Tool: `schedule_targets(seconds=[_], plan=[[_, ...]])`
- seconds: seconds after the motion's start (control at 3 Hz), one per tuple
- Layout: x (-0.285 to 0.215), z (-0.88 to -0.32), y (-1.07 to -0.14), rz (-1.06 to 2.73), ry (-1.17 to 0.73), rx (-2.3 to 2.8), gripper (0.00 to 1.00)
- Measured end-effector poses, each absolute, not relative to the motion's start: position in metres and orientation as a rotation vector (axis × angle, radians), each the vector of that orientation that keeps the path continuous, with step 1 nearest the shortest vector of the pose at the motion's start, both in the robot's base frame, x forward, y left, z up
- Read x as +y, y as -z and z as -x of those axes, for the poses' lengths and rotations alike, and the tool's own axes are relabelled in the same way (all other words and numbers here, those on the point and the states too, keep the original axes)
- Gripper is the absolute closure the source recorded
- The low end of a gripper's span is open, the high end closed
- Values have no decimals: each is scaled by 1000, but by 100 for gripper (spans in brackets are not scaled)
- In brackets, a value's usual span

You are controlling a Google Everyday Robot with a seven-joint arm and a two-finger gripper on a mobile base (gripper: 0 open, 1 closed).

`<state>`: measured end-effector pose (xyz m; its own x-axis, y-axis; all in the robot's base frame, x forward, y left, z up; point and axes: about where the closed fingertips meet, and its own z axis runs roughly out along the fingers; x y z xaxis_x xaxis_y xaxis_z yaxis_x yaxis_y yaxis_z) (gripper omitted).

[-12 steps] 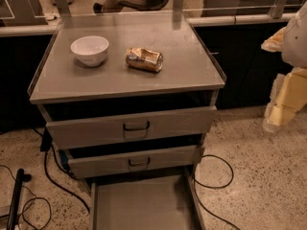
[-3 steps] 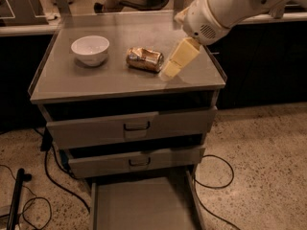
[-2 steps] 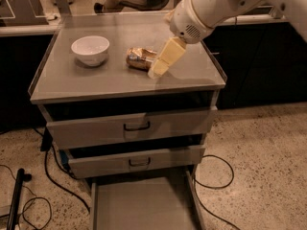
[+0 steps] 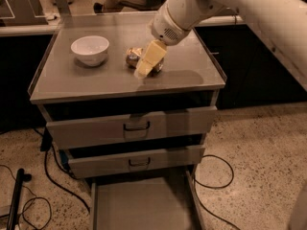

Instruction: Place orange can into bottom drawer

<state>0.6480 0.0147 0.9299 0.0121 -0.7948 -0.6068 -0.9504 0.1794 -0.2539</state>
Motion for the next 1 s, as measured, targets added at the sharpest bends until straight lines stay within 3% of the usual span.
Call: schedule_targets(seconds=[1.0], plan=[[25, -713, -891, 1633, -279, 1902, 0]])
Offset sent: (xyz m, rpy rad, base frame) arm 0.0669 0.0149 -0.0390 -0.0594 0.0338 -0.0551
